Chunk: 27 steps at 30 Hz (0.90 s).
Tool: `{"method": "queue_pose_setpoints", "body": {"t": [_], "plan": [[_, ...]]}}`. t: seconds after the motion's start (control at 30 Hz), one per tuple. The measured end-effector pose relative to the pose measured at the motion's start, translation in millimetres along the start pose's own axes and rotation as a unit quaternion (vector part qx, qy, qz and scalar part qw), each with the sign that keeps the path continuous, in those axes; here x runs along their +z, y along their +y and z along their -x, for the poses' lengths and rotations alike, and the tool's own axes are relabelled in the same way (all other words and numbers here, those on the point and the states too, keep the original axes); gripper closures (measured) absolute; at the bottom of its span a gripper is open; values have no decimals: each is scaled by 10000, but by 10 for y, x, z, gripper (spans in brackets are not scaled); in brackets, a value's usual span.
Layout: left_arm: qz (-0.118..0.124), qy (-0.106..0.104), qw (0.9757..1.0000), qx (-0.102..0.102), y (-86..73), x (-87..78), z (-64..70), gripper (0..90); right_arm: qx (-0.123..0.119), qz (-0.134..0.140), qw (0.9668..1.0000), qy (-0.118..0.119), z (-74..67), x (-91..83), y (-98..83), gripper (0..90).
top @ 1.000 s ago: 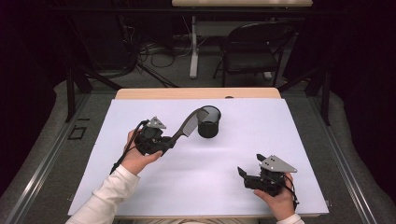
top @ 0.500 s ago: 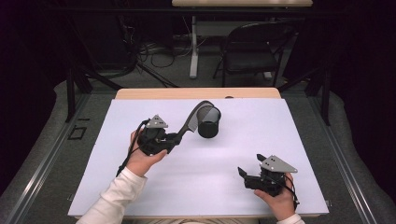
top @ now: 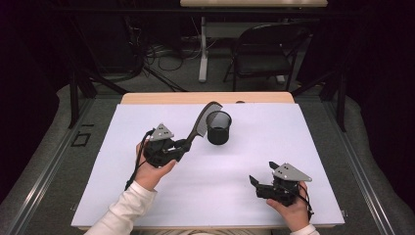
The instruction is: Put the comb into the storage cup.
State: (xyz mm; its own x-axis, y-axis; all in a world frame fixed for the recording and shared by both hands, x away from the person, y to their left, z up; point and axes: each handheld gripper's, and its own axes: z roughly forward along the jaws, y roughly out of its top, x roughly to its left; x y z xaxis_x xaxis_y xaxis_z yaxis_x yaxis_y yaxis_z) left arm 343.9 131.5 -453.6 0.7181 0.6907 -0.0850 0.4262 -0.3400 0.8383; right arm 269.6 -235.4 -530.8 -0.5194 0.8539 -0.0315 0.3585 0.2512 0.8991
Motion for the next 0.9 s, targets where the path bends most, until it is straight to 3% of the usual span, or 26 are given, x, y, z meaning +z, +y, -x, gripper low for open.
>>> {"method": "queue_pose_setpoints", "body": {"t": [0.33,0.6,0.9], "plan": [[363,110,9992,-80,-114,13,33,725,-2,20,10000,3,-11,11,-1,150],[723,286,9968,-198,-215,16,78,725,-71,88,9999,45,-57,27,7,174],[792,372,9960,-192,-275,33,101,725,-122,109,9998,63,-104,31,50,188]]}}
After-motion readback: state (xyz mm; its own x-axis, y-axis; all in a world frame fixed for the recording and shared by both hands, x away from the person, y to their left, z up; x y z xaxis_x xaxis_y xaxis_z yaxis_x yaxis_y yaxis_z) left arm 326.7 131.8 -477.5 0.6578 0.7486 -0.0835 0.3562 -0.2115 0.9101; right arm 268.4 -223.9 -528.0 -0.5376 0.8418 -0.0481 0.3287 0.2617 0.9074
